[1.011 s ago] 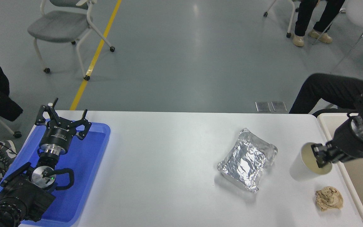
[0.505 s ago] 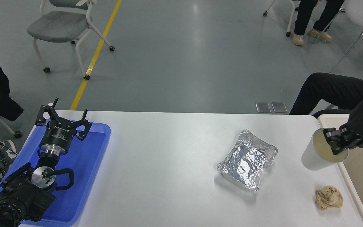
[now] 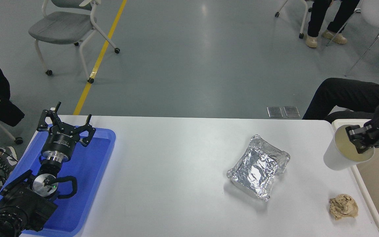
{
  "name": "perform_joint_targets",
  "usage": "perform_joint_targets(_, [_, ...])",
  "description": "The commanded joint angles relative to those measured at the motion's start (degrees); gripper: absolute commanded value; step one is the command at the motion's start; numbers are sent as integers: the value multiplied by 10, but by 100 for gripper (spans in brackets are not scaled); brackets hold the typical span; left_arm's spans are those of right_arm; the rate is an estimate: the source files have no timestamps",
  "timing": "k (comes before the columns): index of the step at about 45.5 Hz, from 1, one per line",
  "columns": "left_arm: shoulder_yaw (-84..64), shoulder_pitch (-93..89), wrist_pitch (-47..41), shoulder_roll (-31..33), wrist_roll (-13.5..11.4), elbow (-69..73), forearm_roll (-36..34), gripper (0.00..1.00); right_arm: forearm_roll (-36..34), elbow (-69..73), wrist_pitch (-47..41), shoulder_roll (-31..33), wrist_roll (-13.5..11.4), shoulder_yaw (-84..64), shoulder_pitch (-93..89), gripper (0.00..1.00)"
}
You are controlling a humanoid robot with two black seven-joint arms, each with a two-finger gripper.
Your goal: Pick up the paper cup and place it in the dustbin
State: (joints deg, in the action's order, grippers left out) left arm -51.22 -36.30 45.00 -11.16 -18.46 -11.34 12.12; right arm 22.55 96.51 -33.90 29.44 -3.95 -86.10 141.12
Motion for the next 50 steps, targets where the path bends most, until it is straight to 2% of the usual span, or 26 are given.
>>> perform_joint_targets(1, [0, 0, 0, 0, 0, 0, 0, 100, 97, -71, 26, 72, 1, -21, -49, 0])
perform_joint_targets(11, [0, 0, 0, -1, -1, 0, 0, 100, 205, -227, 32, 176, 4, 43, -172, 0])
perform_joint_targets(22, [0, 1, 0, -1, -1, 0, 0, 100, 292, -417, 44, 229, 4, 239, -408, 0])
perform_joint_targets(34, [0, 1, 0, -1, -1, 0, 0, 100, 297, -552, 118, 215, 5, 388, -619, 0])
perform_joint_targets(42, [0, 1, 0, -1, -1, 0, 0, 100, 289, -665, 210, 156, 7, 440, -758, 0])
perform_joint_targets(50, [1, 1, 0, -2, -1, 0, 0, 100, 268, -773, 233, 95, 6, 512, -855, 0])
